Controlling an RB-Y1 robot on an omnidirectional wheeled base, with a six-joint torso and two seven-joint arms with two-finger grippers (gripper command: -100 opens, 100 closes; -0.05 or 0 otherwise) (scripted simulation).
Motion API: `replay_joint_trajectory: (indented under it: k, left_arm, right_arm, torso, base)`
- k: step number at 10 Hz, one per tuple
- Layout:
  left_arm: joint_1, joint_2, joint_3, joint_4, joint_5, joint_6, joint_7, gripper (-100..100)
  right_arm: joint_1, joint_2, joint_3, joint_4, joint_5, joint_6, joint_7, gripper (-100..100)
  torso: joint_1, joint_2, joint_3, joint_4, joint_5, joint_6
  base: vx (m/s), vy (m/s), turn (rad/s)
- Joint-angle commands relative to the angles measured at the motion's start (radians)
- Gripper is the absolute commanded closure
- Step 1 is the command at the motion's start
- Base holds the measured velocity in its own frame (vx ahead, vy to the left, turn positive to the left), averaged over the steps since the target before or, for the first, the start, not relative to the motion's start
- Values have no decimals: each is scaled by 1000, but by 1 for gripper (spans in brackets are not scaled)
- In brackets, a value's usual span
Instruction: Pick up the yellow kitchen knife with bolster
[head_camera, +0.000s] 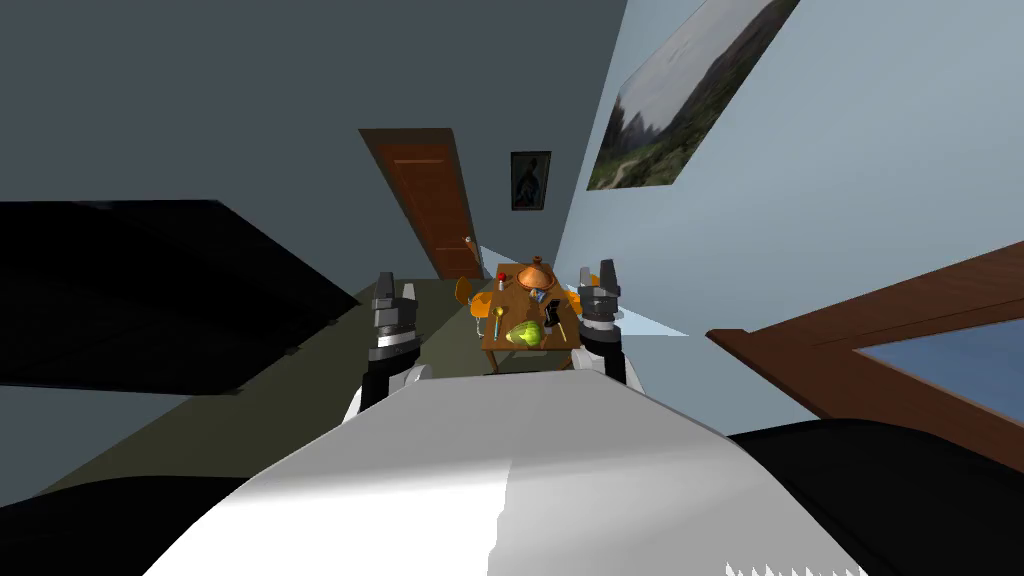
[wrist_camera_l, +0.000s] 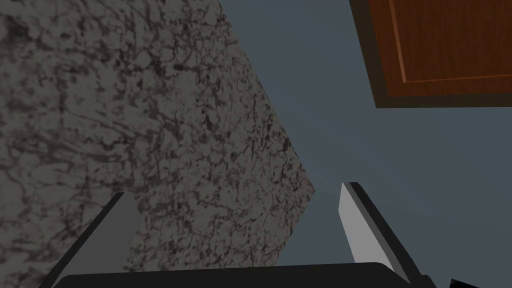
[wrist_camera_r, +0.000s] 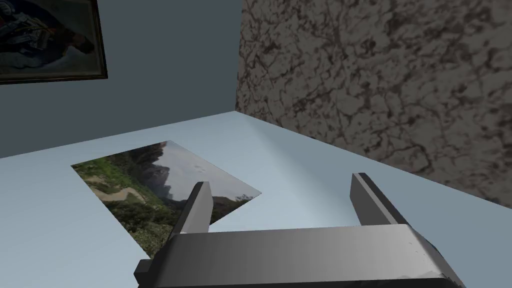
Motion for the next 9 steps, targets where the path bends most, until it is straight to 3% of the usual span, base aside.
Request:
replay_joint_trajectory:
  k: [1,5,6,8,9]
  left_arm:
    - [0,0,0,0,0,0,0,0]
    - [0,0,0,0,0,0,0,0]
    - [0,0,0,0,0,0,0,0]
    - [0,0,0,0,0,0,0,0]
    - [0,0,0,0,0,0,0,0]
  right_arm:
    - [7,-34,13,33,-5,-3,-8,-100]
    - [34,-114,57,138,-23,-11,-36,-100]
    - [34,-114,57,148,-23,-11,-36,-100]
    - [54,-163,88,221,-35,-17,-54,-100]
    - [54,-163,88,228,-35,-17,-54,-100]
  torso:
    - [0,0,0,0,0,0]
    - [-2,3,2,1,0,0]
    - [-2,4,2,1,0,0]
    - [-1,2,1,1,0,0]
    - [-1,3,2,1,0,-1]
  base:
    - [-15,-4,214]
    - [-43,-23,240]
    - [-42,-13,77]
    - [-45,-1,249]
    - [-47,-10,143]
